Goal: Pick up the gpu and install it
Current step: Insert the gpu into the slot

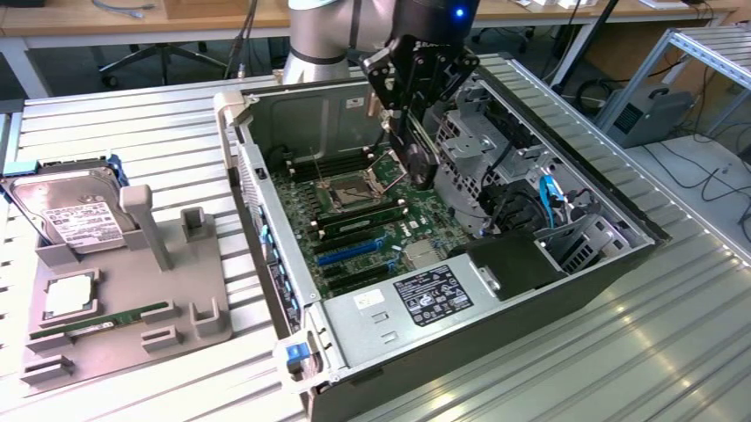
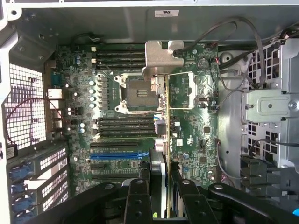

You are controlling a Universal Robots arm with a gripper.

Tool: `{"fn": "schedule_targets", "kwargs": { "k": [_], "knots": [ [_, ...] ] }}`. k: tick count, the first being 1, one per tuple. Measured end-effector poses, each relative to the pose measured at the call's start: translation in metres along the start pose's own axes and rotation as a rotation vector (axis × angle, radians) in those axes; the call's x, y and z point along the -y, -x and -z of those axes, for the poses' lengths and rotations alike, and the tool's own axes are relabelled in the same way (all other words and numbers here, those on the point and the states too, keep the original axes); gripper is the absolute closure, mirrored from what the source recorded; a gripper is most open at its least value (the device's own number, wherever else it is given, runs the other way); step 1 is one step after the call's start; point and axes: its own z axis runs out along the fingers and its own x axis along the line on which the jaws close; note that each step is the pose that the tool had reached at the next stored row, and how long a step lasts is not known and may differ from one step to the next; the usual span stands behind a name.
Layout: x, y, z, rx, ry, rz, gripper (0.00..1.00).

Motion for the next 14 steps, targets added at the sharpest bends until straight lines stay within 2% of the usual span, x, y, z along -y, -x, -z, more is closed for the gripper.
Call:
{"fn": "schedule_targets", "kwargs": {
  "k": [14],
  "knots": [
    [0.0, 0.0, 0.0, -0.0006, 0.0016, 0.057, 0.73]
  ]
}}
